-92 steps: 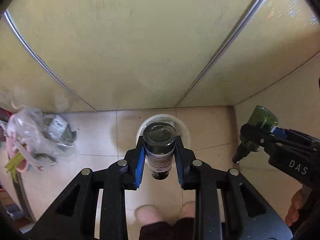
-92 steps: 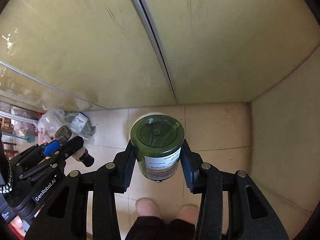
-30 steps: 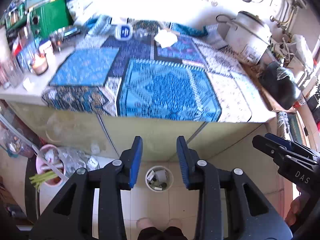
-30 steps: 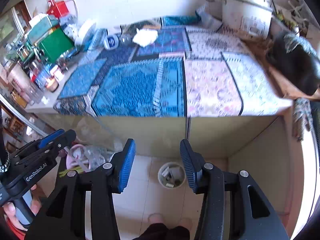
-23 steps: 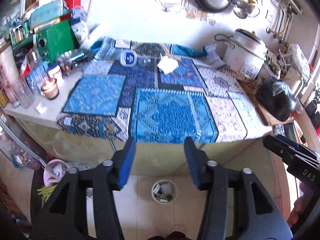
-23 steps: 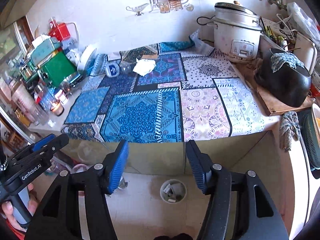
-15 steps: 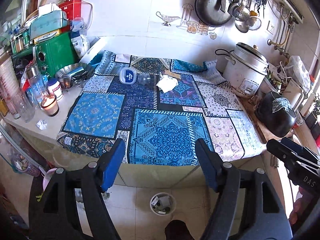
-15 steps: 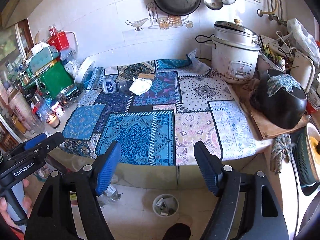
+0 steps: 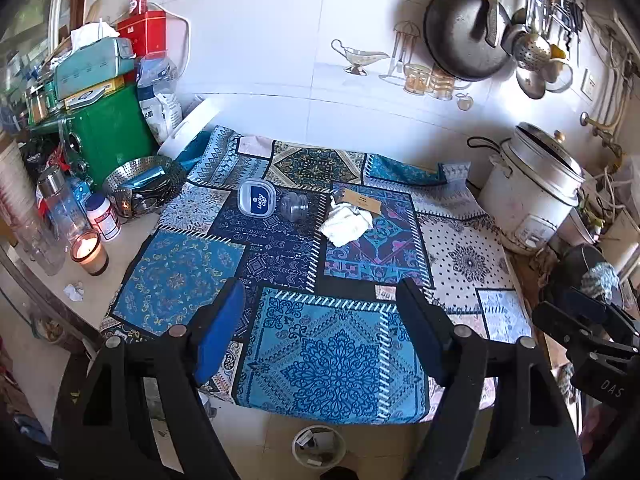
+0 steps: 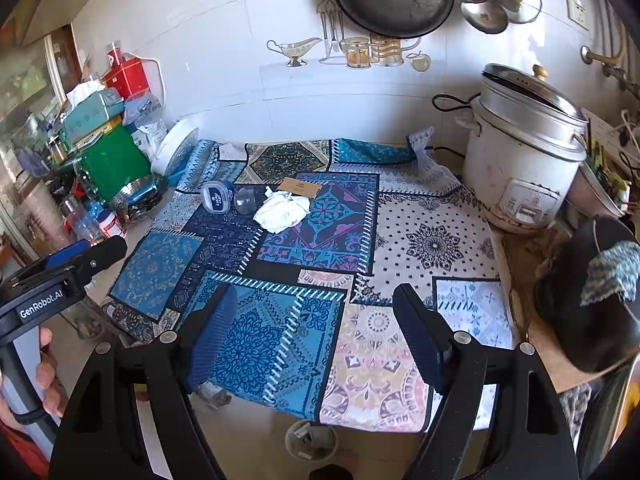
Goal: Collect trash
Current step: 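Raise both grippers back up toward the counter items, then grasp the clear Lucky Cup container with the left gripper while the right gripper grasps the white tissue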
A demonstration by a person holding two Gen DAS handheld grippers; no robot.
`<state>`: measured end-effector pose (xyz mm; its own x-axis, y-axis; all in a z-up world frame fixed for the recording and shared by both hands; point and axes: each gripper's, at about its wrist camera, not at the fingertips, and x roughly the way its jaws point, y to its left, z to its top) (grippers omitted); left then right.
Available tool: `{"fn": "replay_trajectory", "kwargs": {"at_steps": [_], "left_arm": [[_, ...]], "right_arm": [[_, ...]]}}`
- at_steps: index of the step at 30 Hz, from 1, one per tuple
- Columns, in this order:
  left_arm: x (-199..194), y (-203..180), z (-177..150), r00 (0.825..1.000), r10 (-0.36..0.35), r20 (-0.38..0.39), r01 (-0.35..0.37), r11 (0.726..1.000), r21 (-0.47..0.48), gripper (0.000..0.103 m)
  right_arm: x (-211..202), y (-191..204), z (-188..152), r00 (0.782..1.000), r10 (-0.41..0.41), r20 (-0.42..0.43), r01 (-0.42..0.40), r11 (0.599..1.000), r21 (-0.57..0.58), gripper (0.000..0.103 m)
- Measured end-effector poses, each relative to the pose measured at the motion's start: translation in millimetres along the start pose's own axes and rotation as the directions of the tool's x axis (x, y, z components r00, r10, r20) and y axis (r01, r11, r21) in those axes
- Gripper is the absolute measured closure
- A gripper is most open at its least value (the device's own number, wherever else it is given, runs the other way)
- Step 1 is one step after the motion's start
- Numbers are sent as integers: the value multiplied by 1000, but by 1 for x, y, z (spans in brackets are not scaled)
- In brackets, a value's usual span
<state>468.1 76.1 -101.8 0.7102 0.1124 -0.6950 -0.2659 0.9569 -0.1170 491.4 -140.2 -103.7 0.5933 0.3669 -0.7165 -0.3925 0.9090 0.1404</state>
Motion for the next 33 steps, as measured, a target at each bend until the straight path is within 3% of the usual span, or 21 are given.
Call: {"fn": "replay_trajectory", "kwargs": {"at_steps": [7,13,24,33], "left_arm": [[43,1,20,997,62,-42,-64,996,-57,23],[83,16,36,993,92,-77,-97,994,-53,23],[194,87,92,985,51,-168,-56,998,-26,21],[308,116,107,952,24,-305,-5,998,63,21]], "right_arm": [[46,-18,25,997,60,-53,-61,998,-9,26],[94,-14,44,989,95,-112,-95,995,12,26],[192,24,83,973,111,-200,-87,988,126,26],[280,49,94,947,102,-303,-29,971,237,26]]}}
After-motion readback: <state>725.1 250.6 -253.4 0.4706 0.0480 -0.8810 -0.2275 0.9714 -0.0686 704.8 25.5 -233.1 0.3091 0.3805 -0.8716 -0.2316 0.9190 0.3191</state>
